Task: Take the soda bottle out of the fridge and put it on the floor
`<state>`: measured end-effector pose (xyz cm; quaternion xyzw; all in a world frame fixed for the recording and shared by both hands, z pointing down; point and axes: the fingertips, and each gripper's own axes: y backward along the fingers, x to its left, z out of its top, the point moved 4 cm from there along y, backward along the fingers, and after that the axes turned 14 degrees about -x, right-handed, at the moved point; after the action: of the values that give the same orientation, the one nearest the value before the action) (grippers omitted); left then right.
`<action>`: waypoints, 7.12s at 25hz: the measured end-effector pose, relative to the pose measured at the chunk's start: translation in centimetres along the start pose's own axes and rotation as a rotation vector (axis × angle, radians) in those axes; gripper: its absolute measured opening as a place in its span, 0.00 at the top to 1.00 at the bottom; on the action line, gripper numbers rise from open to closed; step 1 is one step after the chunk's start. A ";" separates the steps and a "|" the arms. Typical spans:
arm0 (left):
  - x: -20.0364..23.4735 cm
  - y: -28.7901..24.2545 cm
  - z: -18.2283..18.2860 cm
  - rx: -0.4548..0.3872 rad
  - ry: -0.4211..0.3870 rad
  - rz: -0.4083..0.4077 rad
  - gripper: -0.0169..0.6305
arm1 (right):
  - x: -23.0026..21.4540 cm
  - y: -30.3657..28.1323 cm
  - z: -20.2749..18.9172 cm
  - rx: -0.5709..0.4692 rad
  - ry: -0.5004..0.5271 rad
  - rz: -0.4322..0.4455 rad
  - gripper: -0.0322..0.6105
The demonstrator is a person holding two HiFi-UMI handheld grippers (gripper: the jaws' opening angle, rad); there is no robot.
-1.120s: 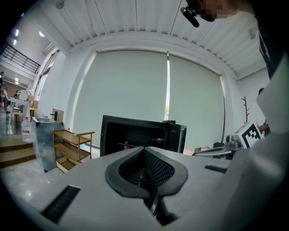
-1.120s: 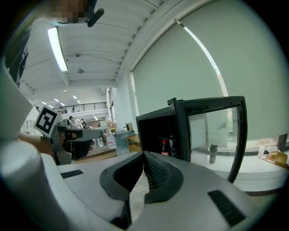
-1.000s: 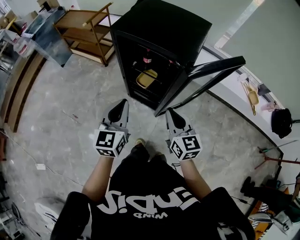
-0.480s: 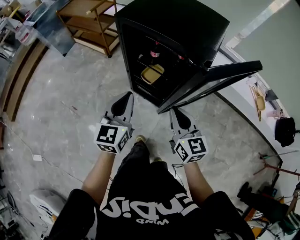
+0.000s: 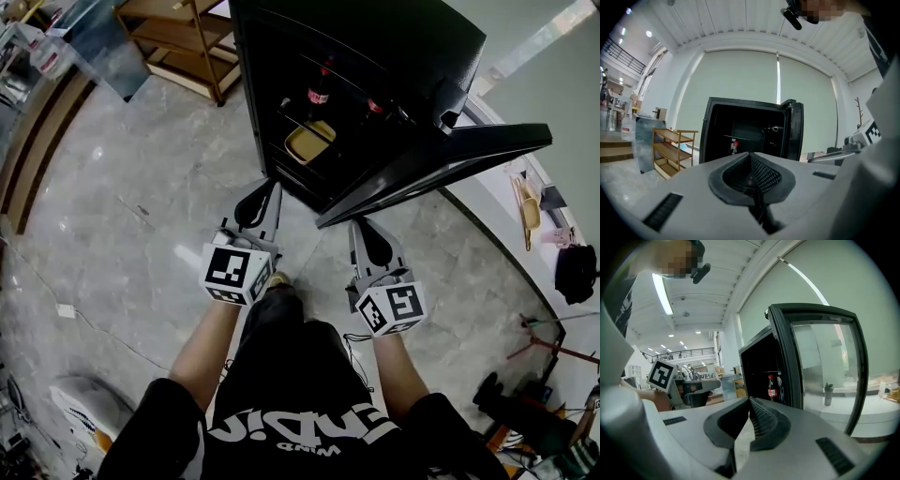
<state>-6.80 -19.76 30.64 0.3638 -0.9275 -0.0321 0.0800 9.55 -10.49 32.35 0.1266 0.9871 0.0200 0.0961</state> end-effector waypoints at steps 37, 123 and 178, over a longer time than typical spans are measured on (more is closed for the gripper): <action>4.5 -16.4 -10.4 0.036 -0.049 -0.085 0.41 | -1.4 -0.2 -2.4 0.038 -0.018 -0.049 0.91; 4.3 -3.3 -37.1 0.191 -0.059 -0.215 0.49 | -10.1 5.1 -33.9 0.059 -0.001 -0.025 0.91; 3.3 3.0 -75.2 0.301 -0.040 -0.196 0.49 | -17.9 9.2 -46.9 -0.036 0.046 -0.129 0.91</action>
<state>1.78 -19.89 105.48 0.4594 -0.8834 0.0924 0.0024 19.69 -6.88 82.27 0.0607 0.9946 0.0345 0.0770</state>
